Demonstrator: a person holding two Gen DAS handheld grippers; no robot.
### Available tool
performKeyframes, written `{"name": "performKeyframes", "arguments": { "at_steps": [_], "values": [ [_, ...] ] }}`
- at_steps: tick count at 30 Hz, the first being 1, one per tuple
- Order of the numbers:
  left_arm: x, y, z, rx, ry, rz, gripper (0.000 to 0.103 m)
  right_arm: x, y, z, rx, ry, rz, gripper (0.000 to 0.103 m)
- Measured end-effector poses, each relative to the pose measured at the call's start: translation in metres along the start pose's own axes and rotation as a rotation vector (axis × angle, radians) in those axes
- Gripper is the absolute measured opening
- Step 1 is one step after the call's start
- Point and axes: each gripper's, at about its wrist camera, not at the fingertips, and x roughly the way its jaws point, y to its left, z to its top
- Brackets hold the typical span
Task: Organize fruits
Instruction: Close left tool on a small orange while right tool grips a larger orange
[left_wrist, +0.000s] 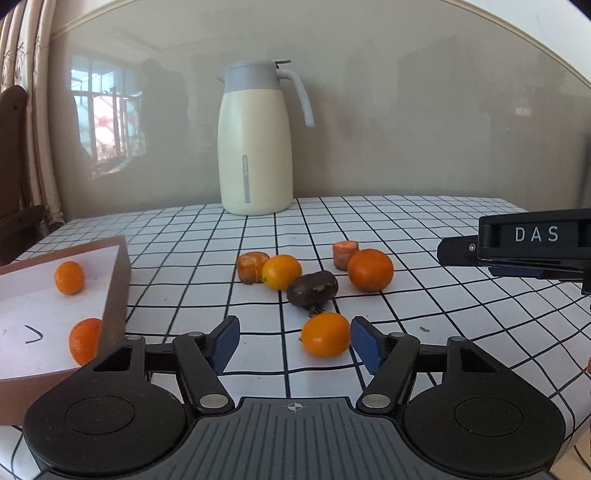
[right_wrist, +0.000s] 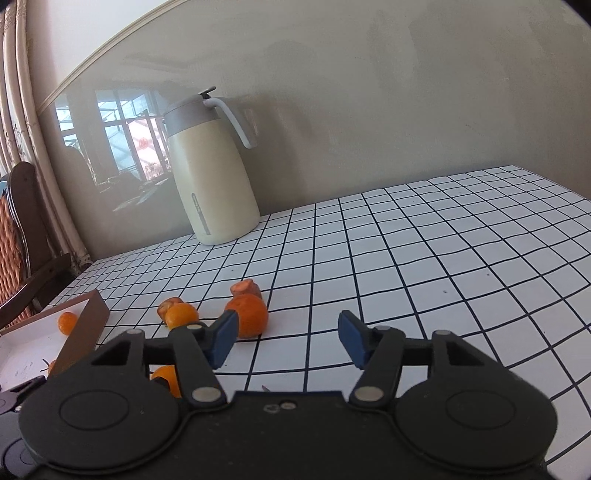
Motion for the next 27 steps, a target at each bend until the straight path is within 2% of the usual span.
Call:
{"name": "performKeyframes", "arguments": {
  "at_steps": [5,11,12,13,14,23,25,27],
  "values": [
    [0.014,-0.013,-0.001,0.008,0.019,0.002,0.057,0.002,-0.005,0.001,0.014,0.003,0.003,0.052],
    [0.022,-0.015,-0.002,-0.003,0.034,0.009,0.056,0.007,-0.003,0.003,0.003,0.009,0.012,0.052],
    [0.023,-0.016,-0.002,-0.004,0.036,0.009,0.054,0.008,-0.002,0.003,0.001,0.013,0.016,0.052],
    [0.024,-0.016,-0.002,-0.004,0.039,0.011,0.047,0.009,-0.001,0.003,0.001,0.016,0.019,0.052],
    [0.026,-0.015,-0.003,-0.006,0.042,0.006,0.045,0.009,-0.001,0.003,0.001,0.015,0.021,0.052],
    [0.026,-0.015,-0.003,-0.013,0.04,0.005,0.044,0.012,0.004,0.002,-0.01,0.022,0.038,0.052],
    [0.026,-0.015,-0.003,-0.014,0.04,-0.008,0.037,0.012,0.004,0.002,-0.009,0.023,0.039,0.052],
    [0.026,-0.017,-0.003,-0.003,0.036,-0.007,0.036,0.012,0.005,0.002,-0.01,0.022,0.04,0.052]
  ]
}}
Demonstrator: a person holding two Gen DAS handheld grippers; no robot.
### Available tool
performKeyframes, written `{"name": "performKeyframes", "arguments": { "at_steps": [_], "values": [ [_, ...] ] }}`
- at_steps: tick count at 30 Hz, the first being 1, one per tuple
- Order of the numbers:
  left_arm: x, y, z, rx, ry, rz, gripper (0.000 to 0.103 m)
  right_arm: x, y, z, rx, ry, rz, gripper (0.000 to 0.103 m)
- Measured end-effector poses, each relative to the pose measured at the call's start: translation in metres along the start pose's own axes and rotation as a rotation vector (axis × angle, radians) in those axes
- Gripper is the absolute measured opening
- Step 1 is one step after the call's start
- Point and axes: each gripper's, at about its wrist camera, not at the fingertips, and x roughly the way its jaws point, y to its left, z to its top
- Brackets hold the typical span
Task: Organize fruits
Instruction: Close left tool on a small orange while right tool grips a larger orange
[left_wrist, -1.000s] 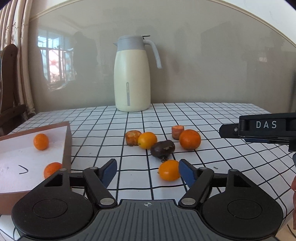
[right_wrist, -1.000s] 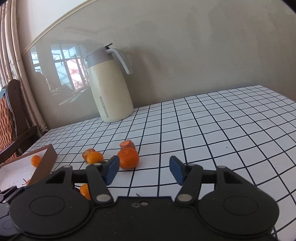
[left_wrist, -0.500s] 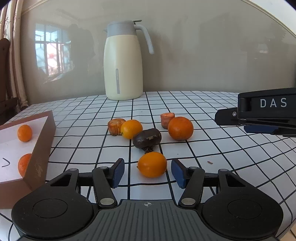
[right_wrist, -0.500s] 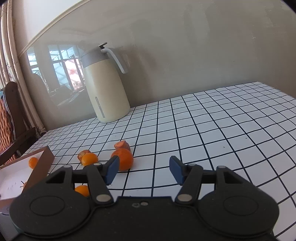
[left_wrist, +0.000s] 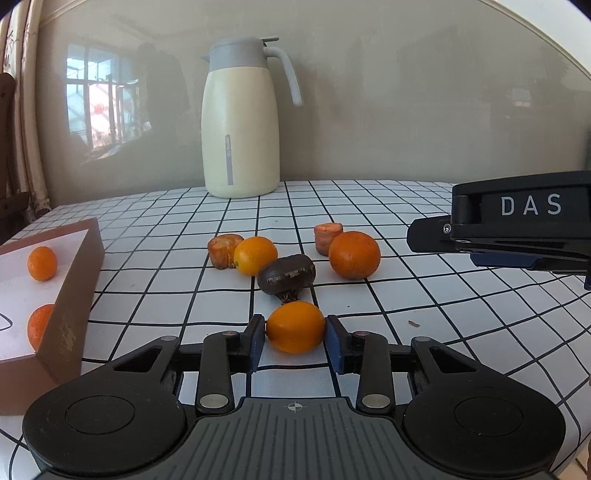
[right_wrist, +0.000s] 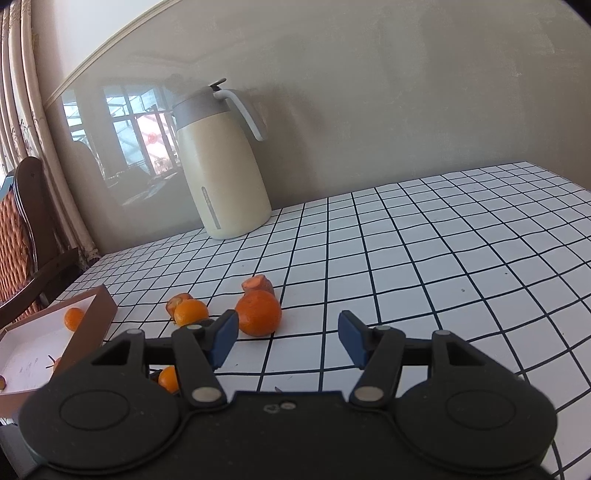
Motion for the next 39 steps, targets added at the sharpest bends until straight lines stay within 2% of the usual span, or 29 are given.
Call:
{"name": "performKeyframes", "arguments": {
  "at_steps": [7,20,35,39],
  "values": [
    [0.0,0.005,0.001,-0.017,0.002,0.005,0.035,0.004,0.004,-0.001,-0.01,0.01,0.006,0.052],
    [0.009,0.038,0.003,-0.073,0.01,0.087,0.035,0.024,0.017,0.002,-0.033,0.039,0.02,0.052],
    [0.012,0.039,0.004,-0.068,0.008,0.09,0.035,0.054,0.021,0.01,-0.023,0.068,0.004,0.052],
    [0.013,0.04,0.005,-0.075,0.01,0.091,0.035,0.064,0.02,0.012,-0.017,0.08,0.007,0.049]
  ]
}}
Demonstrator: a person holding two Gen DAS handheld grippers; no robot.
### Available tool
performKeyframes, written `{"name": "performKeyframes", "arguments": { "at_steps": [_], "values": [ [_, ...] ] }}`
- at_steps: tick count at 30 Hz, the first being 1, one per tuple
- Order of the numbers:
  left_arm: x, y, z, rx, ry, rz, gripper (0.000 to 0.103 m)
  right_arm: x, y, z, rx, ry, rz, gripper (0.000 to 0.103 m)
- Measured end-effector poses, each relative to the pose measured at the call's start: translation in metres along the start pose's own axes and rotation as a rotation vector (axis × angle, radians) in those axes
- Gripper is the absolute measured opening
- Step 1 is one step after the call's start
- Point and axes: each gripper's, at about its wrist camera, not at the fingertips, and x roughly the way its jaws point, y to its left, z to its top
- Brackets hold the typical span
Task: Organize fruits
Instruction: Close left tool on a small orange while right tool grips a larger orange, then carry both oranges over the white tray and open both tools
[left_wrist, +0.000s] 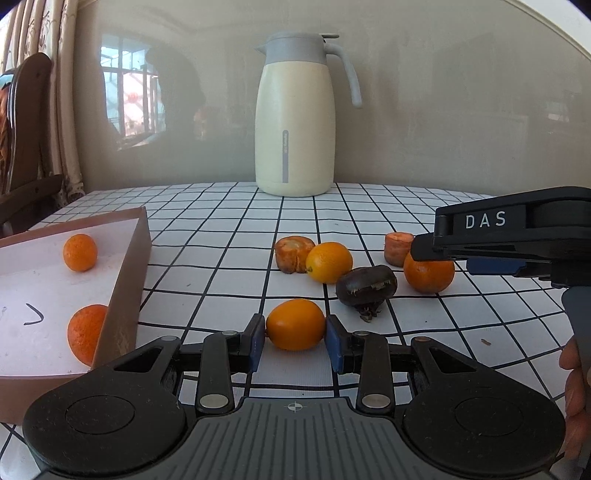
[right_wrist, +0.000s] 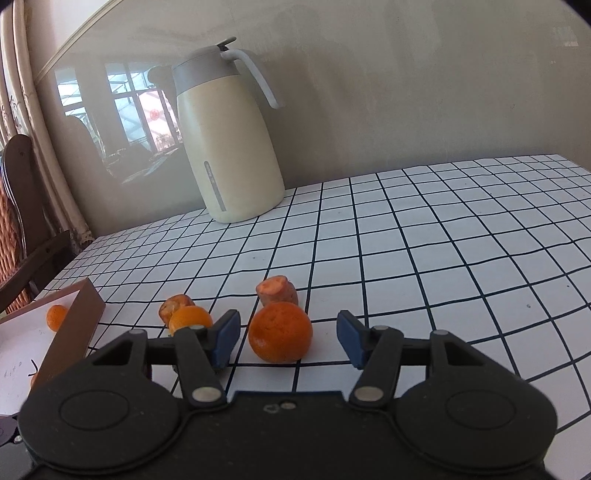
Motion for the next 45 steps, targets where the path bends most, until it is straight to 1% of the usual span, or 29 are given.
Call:
{"name": "performKeyframes", "arguments": {
  "at_steps": [7,8,9,11,21,33,40,45],
  "values": [
    [0.0,0.0,0.0,0.0,-0.001,0.002,0.035,0.012,0.001,-0.001,0.012,0.029,0.01,0.041],
    [0.0,0.0,0.0,0.0,-0.001,0.001,0.035,0.013,0.002,-0.001,0.009,0.033,0.007,0.039],
    [0.0,0.0,0.0,-0.001,-0.001,0.001,0.035,0.014,0.002,-0.002,0.009,0.037,0.009,0.034],
    [0.0,0.0,0.0,0.0,-0.001,0.001,0.035,0.014,0.004,-0.003,0.001,0.039,0.008,0.033],
    [-0.001,0.0,-0.001,0.001,-0.003,-0.004,0.035,-0.002,0.008,-0.011,-0.05,0.019,0.011,0.032],
    [-0.015,-0.001,-0.004,0.027,-0.01,-0.031,0.035,-0.038,0.01,-0.026,-0.099,0.021,0.058,0.032],
    [-0.033,0.006,-0.003,0.038,-0.038,-0.042,0.035,-0.055,0.011,-0.033,-0.124,0.028,0.06,0.032],
    [-0.051,0.014,0.0,0.045,-0.067,-0.044,0.035,-0.064,0.024,-0.039,-0.161,0.026,0.086,0.032]
  ]
}}
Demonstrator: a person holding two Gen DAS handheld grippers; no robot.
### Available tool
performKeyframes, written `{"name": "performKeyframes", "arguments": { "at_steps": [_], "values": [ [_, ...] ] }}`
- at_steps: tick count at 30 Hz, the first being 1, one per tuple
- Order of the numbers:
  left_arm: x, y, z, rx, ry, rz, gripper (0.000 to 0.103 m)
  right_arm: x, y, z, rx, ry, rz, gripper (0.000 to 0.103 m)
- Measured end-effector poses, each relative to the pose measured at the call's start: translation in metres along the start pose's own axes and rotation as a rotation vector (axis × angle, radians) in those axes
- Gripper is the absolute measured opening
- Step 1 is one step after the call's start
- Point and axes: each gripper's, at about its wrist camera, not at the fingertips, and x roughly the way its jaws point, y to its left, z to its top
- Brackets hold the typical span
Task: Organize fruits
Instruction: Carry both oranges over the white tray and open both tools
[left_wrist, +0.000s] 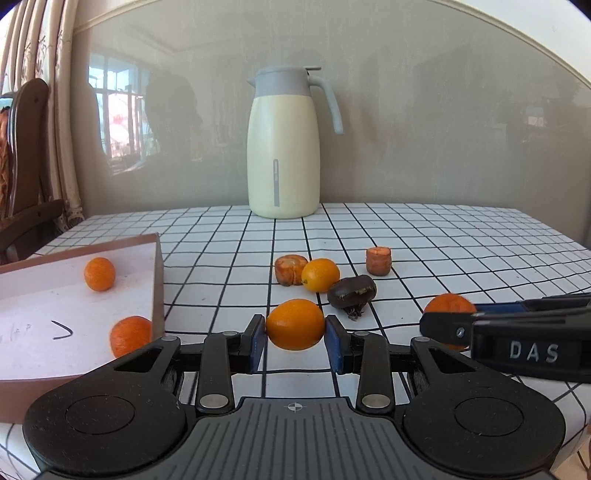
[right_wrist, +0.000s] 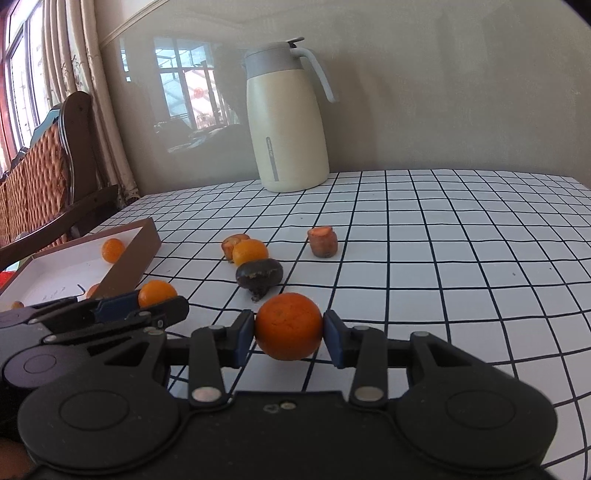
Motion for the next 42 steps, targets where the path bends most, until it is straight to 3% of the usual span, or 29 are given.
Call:
{"name": "performKeyframes", "arguments": {
  "at_steps": [14,27,42],
  "values": [
    [-0.04,0.05,0.01,-0.051,-0.081,0.077,0.035,-0.005,0.056,0.009,-0.087,-0.082,0.105,0.032],
    [-0.058,0.109,0.005,-0.117,-0.111,0.22,0.035,0.008,0.107,0.022,-0.096,-0.131,0.218,0.032],
    [-0.076,0.176,-0.009,-0.2,-0.111,0.383,0.035,0.034,0.166,0.023,-0.131,-0.123,0.309,0.032]
  ]
}}
